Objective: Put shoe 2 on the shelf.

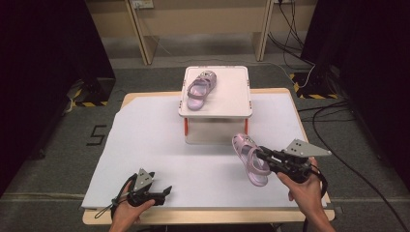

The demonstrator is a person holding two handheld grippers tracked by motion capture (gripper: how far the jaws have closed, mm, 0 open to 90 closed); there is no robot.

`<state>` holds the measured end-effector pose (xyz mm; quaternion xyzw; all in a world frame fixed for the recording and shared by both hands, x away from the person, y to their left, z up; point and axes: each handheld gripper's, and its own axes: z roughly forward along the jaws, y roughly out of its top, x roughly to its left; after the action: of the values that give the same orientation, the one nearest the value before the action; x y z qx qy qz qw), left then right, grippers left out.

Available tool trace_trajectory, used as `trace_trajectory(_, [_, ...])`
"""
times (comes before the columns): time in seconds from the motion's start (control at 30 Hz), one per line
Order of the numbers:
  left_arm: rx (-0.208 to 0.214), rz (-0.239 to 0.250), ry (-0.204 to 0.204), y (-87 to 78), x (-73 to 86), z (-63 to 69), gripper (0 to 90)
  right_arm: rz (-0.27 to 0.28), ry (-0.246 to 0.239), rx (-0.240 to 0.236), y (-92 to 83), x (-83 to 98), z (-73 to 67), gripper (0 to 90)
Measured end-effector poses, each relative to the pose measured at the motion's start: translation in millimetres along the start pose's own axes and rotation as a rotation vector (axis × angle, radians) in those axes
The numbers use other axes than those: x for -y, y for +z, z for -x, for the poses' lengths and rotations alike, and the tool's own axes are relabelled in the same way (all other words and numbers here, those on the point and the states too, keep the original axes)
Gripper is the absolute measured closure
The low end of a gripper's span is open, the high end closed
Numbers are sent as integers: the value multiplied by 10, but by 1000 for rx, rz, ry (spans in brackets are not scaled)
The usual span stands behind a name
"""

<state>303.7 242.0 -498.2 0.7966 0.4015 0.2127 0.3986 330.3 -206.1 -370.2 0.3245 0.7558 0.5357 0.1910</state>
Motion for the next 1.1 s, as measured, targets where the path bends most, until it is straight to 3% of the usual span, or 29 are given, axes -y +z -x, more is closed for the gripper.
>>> trace_trajectory(0.27, [-1, -4, 2, 1, -1, 0, 154, 53, -31, -29, -29, -362, -54, 817])
trace_trajectory(0.57, [1, -4, 1, 0, 0, -1, 155, 80, -36, -53, 96, -666, -32, 819])
trace_trajectory(0.83, [2, 2, 0, 1, 0, -1, 155, 101, -34, -16, 228, -945, 107, 820])
trace_trajectory(1.1, [3, 4, -2, 2, 0, -5, 155, 84, -24, 74, 515, -1115, 299, 820])
